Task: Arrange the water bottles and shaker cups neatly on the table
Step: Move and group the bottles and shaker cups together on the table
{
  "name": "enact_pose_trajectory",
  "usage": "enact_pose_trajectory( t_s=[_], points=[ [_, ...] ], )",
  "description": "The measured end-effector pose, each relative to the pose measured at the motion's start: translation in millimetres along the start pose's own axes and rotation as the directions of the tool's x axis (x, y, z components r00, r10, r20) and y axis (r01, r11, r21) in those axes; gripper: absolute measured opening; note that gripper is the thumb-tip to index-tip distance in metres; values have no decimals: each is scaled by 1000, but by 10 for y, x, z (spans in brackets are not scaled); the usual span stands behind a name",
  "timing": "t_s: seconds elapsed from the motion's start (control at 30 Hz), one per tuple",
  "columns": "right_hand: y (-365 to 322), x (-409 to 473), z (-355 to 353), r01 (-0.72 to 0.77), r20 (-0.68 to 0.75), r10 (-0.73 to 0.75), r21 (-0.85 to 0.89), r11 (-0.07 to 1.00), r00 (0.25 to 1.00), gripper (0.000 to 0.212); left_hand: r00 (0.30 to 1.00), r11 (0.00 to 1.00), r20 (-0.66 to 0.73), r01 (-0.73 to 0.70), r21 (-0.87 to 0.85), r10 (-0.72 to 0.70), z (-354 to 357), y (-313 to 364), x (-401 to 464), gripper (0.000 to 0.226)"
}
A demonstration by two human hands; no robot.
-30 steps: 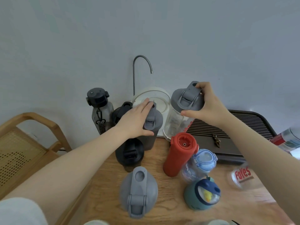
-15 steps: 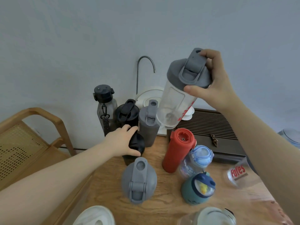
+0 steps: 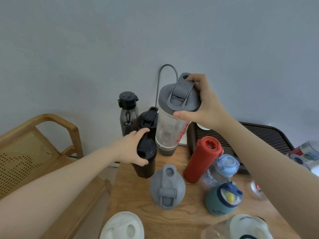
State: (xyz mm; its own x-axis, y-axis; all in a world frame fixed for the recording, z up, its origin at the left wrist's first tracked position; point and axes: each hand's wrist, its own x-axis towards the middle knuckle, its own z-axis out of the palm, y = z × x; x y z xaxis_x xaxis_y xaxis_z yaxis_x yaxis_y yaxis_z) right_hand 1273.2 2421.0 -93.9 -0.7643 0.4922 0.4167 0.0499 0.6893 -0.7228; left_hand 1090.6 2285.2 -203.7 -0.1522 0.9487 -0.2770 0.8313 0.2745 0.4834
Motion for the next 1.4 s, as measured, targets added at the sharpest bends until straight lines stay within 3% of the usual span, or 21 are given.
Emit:
enact_pose_trajectory(
  t_s=[0.1, 0.37, 0.7, 0.87, 1.1, 1.17, 1.23, 1.3, 1.4],
  points=[
    [-51, 83, 277, -45, 49, 46, -29, 999, 998, 73, 1000, 998, -13, -11, -58, 11, -255, -283, -333, 104],
    [78, 219, 1339, -159, 308, 287, -380, 911, 907, 80, 1000, 1000, -5, 6, -10, -6, -389, -838, -832, 104],
    [276, 10, 1730, -285, 284, 468, -503, 816, 837, 78, 969, 964, -96, -237, -122, 226, -516, -747, -908, 104],
    [295, 41, 1707, -180, 317, 431, -591, 786, 845, 74, 966, 964, -76, -252, -86, 245, -479, -668, -812, 104],
    [297, 117, 1507, -188, 399, 475, -577, 795, 784, 88, 969, 962, -86, -241, -128, 231, -530, -582, -734, 101],
    [150, 113, 1341, -205, 344, 407, -495, 845, 846, 76, 965, 958, -89, -259, -127, 249, -534, -500, -722, 101],
    [-65, 73, 1147, -325, 232, 412, -336, 884, 881, 54, 959, 953, -93, -279, -119, 269, -534, -387, -704, 101],
    [-252, 6, 992, -488, 232, 512, -156, 859, 827, 34, 951, 947, -115, -300, -117, 287, -516, -246, -655, 101],
    [-360, -86, 939, -603, 345, 599, -109, 790, 722, 37, 939, 950, -178, -308, -54, 294, -451, -18, -523, 104]
  ],
)
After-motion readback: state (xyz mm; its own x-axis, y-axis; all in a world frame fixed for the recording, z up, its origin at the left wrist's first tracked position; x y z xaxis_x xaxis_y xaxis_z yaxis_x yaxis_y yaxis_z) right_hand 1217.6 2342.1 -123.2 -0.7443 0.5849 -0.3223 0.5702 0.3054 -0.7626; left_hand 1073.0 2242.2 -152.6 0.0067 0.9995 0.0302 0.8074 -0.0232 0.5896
